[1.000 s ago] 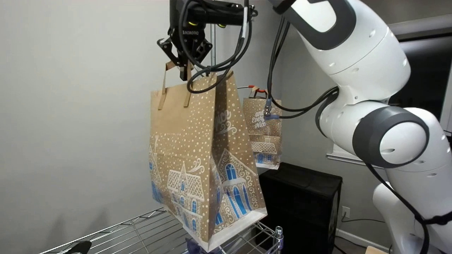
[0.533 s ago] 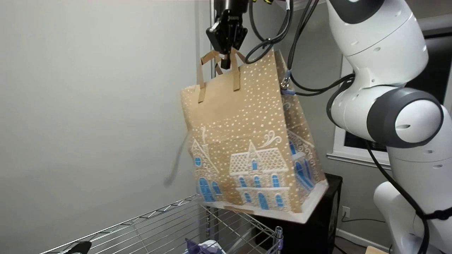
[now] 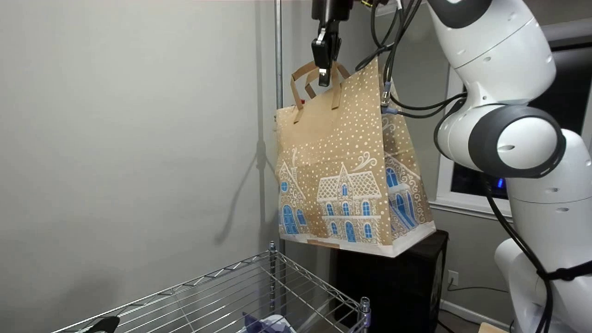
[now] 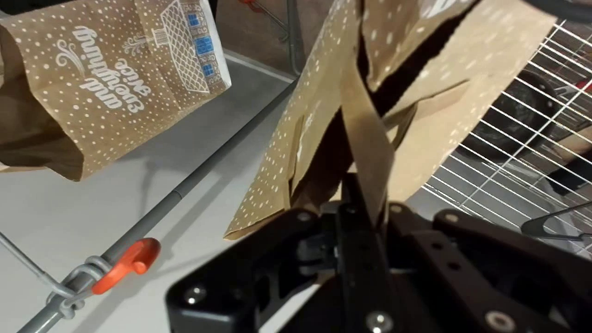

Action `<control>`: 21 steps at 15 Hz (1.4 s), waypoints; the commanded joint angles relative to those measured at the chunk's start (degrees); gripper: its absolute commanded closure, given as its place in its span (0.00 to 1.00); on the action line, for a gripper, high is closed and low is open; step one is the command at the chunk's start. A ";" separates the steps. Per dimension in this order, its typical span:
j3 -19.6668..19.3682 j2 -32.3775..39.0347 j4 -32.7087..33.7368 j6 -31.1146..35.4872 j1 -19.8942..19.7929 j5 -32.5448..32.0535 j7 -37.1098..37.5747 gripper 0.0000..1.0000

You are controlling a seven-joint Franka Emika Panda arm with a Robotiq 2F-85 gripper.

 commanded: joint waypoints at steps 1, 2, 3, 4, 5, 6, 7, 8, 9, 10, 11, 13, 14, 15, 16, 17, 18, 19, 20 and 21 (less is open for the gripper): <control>2.74 -0.21 -1.75 -1.26 -6.83 0.96 -6.69 0.99; 3.49 -0.05 -2.27 -1.06 -8.13 0.78 -8.10 0.99; 4.03 -0.04 -2.85 -1.07 -8.71 0.02 -9.57 0.99; 4.70 -0.27 -3.36 -1.02 -9.24 -0.35 -11.25 0.99; 5.14 0.69 -1.82 -1.47 -9.78 -0.82 -13.42 0.99; 5.58 0.92 -1.29 -1.32 -10.23 -0.97 -15.53 0.99; 5.94 0.64 -1.72 -0.97 -10.55 -1.01 -17.08 0.99; 6.04 0.45 -2.00 -0.42 -10.98 -1.21 -18.29 0.99; 6.24 -0.02 -2.62 0.20 -11.46 -1.00 -19.30 0.99; 6.38 -0.48 -3.29 0.63 -11.84 -1.00 -20.44 0.99; 6.69 -0.69 -3.54 0.84 -12.29 -0.82 -21.71 0.99; 6.94 -0.76 -4.08 1.26 -13.00 -1.49 -25.40 0.99; 6.97 -0.61 -4.23 1.68 -13.65 -1.63 -27.35 0.99; 6.97 -0.11 -3.87 2.26 -14.60 -1.52 -29.12 0.99; 6.89 0.55 -3.08 2.90 -15.12 -2.04 -31.28 0.99; 7.10 0.96 -2.68 3.68 -16.06 -1.63 -33.13 0.99; 6.96 1.33 -2.59 4.71 -16.41 -2.09 -34.64 0.99; 6.92 1.93 -2.22 6.46 -17.19 -1.80 -35.72 0.99; 6.79 2.53 -2.04 7.97 -17.79 -1.66 -36.51 0.99; 6.73 2.98 -1.93 9.44 -18.59 -1.17 -37.31 0.99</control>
